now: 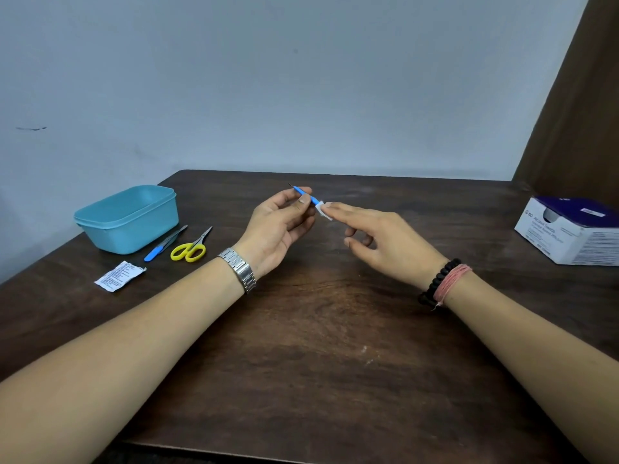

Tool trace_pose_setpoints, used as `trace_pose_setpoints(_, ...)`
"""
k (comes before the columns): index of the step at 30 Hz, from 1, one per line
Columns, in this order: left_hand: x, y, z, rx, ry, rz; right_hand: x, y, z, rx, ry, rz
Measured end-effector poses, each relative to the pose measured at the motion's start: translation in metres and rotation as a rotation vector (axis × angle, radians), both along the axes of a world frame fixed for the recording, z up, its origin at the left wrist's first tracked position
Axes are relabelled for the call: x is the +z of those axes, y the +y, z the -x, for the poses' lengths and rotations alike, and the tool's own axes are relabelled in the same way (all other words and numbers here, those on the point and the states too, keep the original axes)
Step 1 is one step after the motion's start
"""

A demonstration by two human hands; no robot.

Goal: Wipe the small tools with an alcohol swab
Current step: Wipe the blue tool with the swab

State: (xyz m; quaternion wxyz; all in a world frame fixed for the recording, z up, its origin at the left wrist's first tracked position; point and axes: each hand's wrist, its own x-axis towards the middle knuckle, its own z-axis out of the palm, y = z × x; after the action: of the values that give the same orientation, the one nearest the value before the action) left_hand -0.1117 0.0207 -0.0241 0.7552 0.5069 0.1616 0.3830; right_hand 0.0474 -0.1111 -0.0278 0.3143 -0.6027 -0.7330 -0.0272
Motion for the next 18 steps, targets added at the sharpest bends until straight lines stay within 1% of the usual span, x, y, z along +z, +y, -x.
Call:
trace_pose_setpoints(3,-0.0018,-0.0027,-0.0019,-0.013,0.017,-0.002,0.0004,0.0005,0.0017,-0.003,-0.006,-0.002)
trace_pose_setpoints(8,0.003,0.0039,0.0011,0.007,-0.016,0.022,0.0022,-0.0011,0.0005,-0.003,0.012,-0.002)
trace_pose_setpoints(13,0.0005,-0.0015,-0.0004,-0.013,0.015,0.027,0.0017,0.0008,0.003,-0.003,0.008,-0.004)
trace_pose_setpoints(18,0.0058,0.0024,0.0025,0.022,-0.015,0.057,0.0022,-0.0015,0.0017,-0.007,0.018,-0.026)
